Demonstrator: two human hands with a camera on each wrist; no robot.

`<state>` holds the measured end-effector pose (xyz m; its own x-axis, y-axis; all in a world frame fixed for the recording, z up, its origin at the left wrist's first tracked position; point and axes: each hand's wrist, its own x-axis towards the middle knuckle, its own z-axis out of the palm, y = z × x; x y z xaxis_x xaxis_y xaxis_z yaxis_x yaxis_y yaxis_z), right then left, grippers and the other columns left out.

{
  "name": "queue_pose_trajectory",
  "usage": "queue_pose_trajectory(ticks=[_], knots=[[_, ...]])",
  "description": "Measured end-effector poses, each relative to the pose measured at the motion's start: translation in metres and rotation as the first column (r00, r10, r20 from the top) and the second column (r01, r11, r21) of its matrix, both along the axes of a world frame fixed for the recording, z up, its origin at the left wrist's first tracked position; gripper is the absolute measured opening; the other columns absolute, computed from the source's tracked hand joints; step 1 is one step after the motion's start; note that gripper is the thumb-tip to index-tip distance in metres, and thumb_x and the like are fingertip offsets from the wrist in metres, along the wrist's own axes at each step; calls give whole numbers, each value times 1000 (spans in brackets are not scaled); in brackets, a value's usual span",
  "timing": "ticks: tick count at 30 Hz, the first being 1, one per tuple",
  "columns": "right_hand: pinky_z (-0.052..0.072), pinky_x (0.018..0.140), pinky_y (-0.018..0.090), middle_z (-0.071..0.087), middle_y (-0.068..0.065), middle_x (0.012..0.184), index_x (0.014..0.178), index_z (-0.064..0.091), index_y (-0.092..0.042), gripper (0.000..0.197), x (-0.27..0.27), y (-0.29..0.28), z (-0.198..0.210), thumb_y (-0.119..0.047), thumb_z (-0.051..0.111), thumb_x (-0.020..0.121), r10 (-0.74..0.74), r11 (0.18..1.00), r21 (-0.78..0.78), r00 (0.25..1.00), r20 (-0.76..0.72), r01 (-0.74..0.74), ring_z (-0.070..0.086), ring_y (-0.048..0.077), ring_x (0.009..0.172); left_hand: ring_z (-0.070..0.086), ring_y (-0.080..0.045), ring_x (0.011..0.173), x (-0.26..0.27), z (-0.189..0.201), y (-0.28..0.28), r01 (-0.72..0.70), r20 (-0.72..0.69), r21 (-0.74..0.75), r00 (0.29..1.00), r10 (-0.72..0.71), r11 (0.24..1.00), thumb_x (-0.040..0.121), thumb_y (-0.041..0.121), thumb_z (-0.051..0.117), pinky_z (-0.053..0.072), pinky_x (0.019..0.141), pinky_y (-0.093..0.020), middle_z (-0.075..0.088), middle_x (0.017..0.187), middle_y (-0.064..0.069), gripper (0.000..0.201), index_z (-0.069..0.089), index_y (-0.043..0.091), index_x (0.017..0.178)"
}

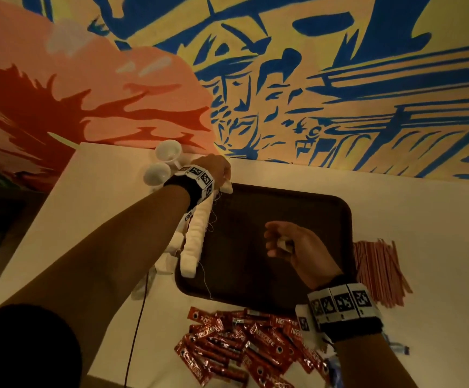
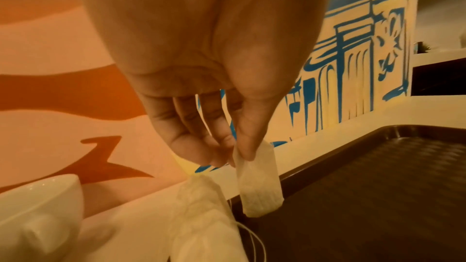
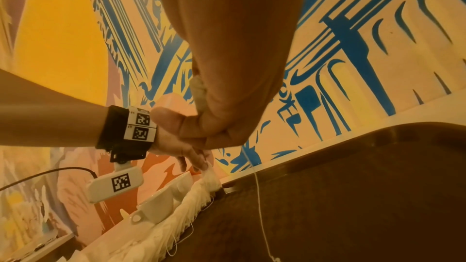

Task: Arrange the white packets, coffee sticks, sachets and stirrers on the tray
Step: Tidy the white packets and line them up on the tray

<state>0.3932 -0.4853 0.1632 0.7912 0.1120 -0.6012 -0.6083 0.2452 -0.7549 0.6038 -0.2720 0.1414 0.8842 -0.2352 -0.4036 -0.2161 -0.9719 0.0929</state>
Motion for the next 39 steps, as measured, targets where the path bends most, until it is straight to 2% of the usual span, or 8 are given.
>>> queue_pose_trajectory(ticks=[8, 14, 22, 27, 31, 34, 36, 39], knots=[[58, 72, 29, 69, 15, 114, 120, 68, -11, 30, 5, 0, -21, -25, 45, 108, -4, 1000, -15, 999, -31, 4, 69, 20, 86, 64, -19, 94, 26, -27, 0, 3, -25, -28, 1000, -4, 1000, 83, 21, 76, 55, 87, -34, 69, 102, 5, 12, 71, 32, 85], [58, 69, 29, 70, 17, 112, 120, 68, -8, 30, 15, 10, -28, -24, 47, 106, -49, 998, 31, 997, -59, 51, 69, 20, 82, 65, -24, 98, 38, -41, 0, 43, 10, 4, 999, -43, 999, 86, 14, 69, 55, 90, -39, 69, 104, 1, 29, 60, 39, 75], [56, 68, 32, 71, 18, 114, 118, 70, -10, 35, 26, 22, -34, -33, 48, 106, -68, 997, 24, 995, -71, 70, 67, 21, 80, 61, -23, 109, 41, -30, 0, 111, -4, 3, 994, -111, 994, 88, 8, 67, 52, 95, -40, 63, 119, 0, 33, 66, 30, 113], [53, 63, 34, 70, 18, 113, 119, 69, -8, 41, 24, 27, -36, -41, 48, 105, -93, 993, 61, 993, -70, 97, 64, 21, 75, 56, -19, 115, 29, -11, 5, 127, 99, -42, 987, -123, 991, 90, 9, 66, 50, 93, -33, 60, 127, 1, 42, 59, 28, 127], [50, 60, 33, 71, 13, 107, 122, 68, -10, 47, 15, 36, -34, -48, 50, 101, -90, 989, 110, 992, -85, 99, 63, 19, 71, 56, -17, 115, -3, 13, 12, 144, 171, -156, 978, -117, 977, 94, 20, 64, 46, 93, -32, 60, 125, 3, 35, 59, 27, 128], [50, 55, 31, 72, 12, 105, 123, 67, -11, 54, 3, 46, -26, -55, 54, 95, -99, 984, 140, 993, -62, 107, 63, 19, 68, 57, -8, 96, -39, 31, 18, 151, 127, -306, 985, -117, 940, 92, 29, 68, 50, 94, -36, 64, 117, 8, 32, 63, 30, 123], [49, 50, 29, 73, 12, 103, 124, 65, -11, 61, -7, 54, -15, -60, 54, 88, -112, 982, 150, 993, -34, 116, 63, 20, 65, 57, -2, 83, -67, 47, 21, 154, 70, -456, 988, -138, 876, 90, 31, 71, 52, 91, -34, 66, 108, 11, 28, 67, 29, 118], [52, 49, 27, 72, 16, 104, 128, 62, -11, 62, -27, 65, 2, -61, 45, 95, -125, 980, 160, 992, 24, 119, 66, 22, 66, 65, -8, 82, -116, 77, 26, 135, -61, -628, 973, -221, 767, 88, 30, 75, 54, 85, -28, 68, 102, 12, 28, 70, 28, 116]])
